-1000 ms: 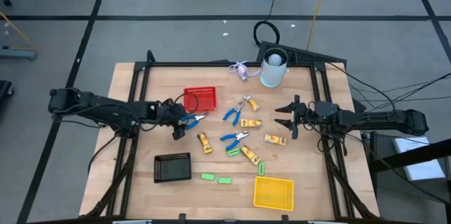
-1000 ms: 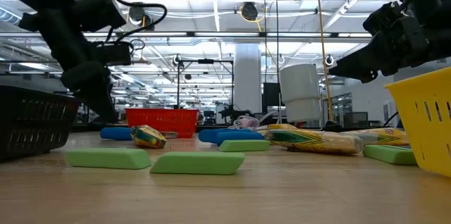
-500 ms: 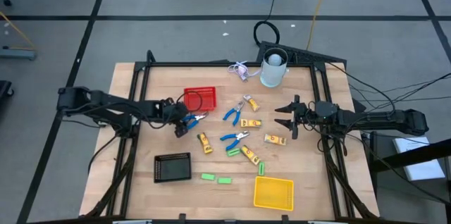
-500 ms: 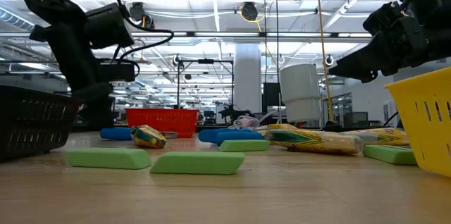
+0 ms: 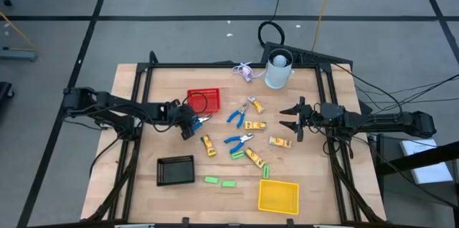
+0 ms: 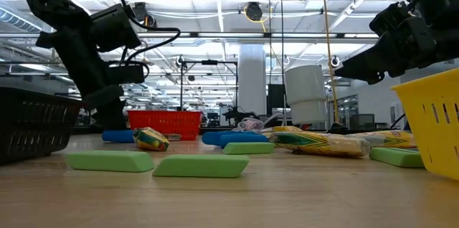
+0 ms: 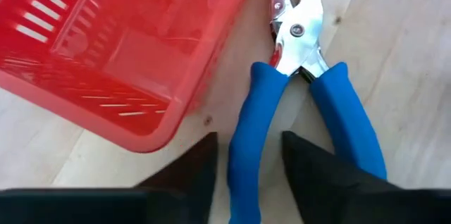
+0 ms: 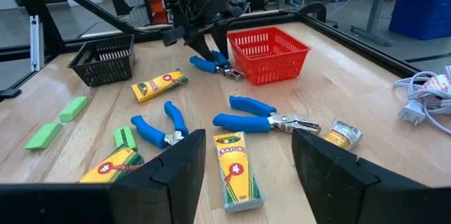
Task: Pick & Place School Supplies
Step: Put the blue hole punch into the black bin
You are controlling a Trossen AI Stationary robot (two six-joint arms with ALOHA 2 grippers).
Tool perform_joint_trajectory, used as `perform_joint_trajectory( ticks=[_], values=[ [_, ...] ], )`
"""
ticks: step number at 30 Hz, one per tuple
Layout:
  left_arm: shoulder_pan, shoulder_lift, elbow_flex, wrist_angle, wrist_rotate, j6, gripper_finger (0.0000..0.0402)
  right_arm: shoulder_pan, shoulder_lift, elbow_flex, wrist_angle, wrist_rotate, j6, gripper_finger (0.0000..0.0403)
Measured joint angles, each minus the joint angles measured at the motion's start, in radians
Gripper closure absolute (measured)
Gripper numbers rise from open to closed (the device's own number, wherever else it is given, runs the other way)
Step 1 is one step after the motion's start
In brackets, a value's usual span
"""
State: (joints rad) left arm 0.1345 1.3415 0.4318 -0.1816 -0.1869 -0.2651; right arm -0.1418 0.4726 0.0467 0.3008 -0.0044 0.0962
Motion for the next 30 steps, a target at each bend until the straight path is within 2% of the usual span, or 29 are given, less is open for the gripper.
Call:
perform_joint_trajectory(
  ticks=[5,13,23,30],
  values=[
    [0.0,-0.001,-0.001,-0.022,-0.001,0.02,0.0359,0.0,0.0,0.0,0.0,0.0,0.008,0.0202],
    [-0.006,-0.001,0.0,-0.05,0.016,0.027,0.0362,0.0,0.0,0.0,0.0,0.0,0.012,0.0202],
    [-0.112,-0.083,-0.004,-0.084,0.049,0.017,0.0362,0.0,0.0,0.0,-0.015,0.001,0.019,0.0202],
    [-0.178,-0.168,-0.004,-0.116,-0.07,-0.008,0.0362,0.0,0.0,0.0,-0.015,0.002,0.023,0.0202]
  ],
)
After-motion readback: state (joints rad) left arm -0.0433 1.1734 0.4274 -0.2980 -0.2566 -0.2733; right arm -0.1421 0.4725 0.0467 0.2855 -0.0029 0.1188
